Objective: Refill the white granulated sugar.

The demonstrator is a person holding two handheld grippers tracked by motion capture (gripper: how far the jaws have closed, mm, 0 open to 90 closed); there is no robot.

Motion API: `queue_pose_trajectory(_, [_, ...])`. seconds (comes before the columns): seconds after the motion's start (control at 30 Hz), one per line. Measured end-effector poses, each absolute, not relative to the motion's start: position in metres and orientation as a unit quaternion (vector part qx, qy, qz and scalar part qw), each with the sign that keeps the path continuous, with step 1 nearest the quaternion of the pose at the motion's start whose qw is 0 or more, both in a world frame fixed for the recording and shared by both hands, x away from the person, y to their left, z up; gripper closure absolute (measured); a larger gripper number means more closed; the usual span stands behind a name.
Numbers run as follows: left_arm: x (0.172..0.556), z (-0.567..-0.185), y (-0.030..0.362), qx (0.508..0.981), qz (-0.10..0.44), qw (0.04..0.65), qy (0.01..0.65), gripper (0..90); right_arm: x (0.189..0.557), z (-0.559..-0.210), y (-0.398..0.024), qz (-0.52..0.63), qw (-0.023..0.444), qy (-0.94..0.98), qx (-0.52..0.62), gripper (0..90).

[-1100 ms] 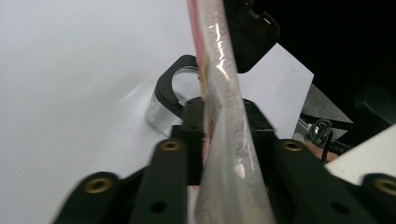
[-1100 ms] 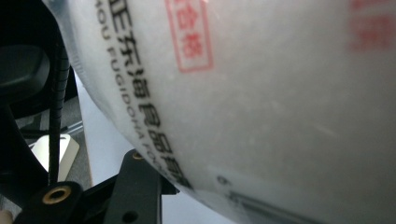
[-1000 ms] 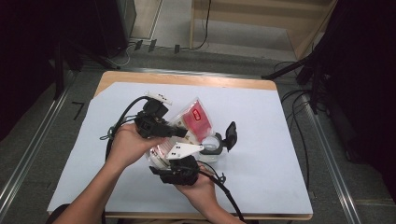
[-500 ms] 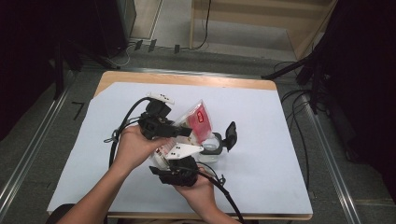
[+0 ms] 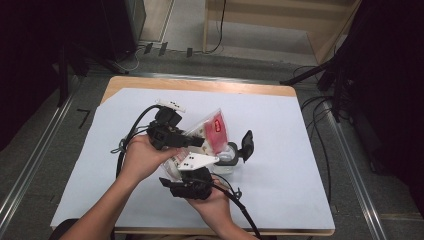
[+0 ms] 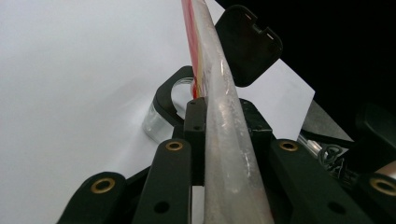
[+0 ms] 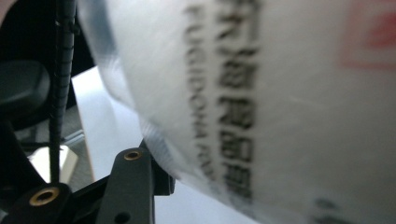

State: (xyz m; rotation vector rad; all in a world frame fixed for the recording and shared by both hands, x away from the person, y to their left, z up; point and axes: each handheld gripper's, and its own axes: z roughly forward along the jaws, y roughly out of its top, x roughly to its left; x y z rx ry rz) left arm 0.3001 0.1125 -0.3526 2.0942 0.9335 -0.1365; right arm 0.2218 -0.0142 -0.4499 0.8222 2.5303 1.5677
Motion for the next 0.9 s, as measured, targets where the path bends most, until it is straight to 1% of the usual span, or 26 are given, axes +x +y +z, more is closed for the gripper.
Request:
queue_pose_trajectory(0.1, [0.301,-0.353,0.112,0.832,-0.056,0.406,0.375,77.5,0.222,-0.451,-0.013,0.505,0.03,0.821,0.266,56.7])
queue_pose_trajectory(0.13, [0.301,-0.352,0.111,0.831,-0.054,0.407,0.375,76.8,0.223,-0.451,-0.013,0.504,0.028,0.821,0.266,59.4])
queue_pose_trajectory(0.17, [0.301,-0.352,0.11,0.831,-0.049,0.409,0.374,76.4,0.223,-0.451,-0.013,0.504,0.026,0.821,0.266,59.8])
queue_pose_trajectory(0.27, [0.301,-0.352,0.11,0.831,-0.045,0.412,0.371,74.7,0.223,-0.45,-0.013,0.504,0.021,0.821,0.267,60.1])
queue_pose_trajectory(0.33, [0.302,-0.352,0.11,0.828,-0.046,0.419,0.371,72.5,0.224,-0.447,-0.014,0.506,0.01,0.818,0.271,60.1])
queue_pose_trajectory(0.43, [0.304,-0.351,0.11,0.828,-0.049,0.417,0.372,71.7,0.224,-0.445,-0.014,0.504,0.001,0.817,0.28,59.9])
queue_pose_trajectory(0.7, [0.308,-0.349,0.108,0.829,-0.056,0.41,0.377,74.5,0.226,-0.444,-0.012,0.5,0.001,0.818,0.285,59.9])
queue_pose_trajectory(0.83, [0.313,-0.343,0.106,0.827,-0.076,0.405,0.381,74.9,0.226,-0.439,-0.012,0.503,-0.004,0.814,0.29,60.5])
queue_pose_trajectory(0.9, [0.314,-0.339,0.103,0.831,-0.071,0.401,0.379,75.1,0.227,-0.436,-0.013,0.508,-0.002,0.81,0.293,60.2])
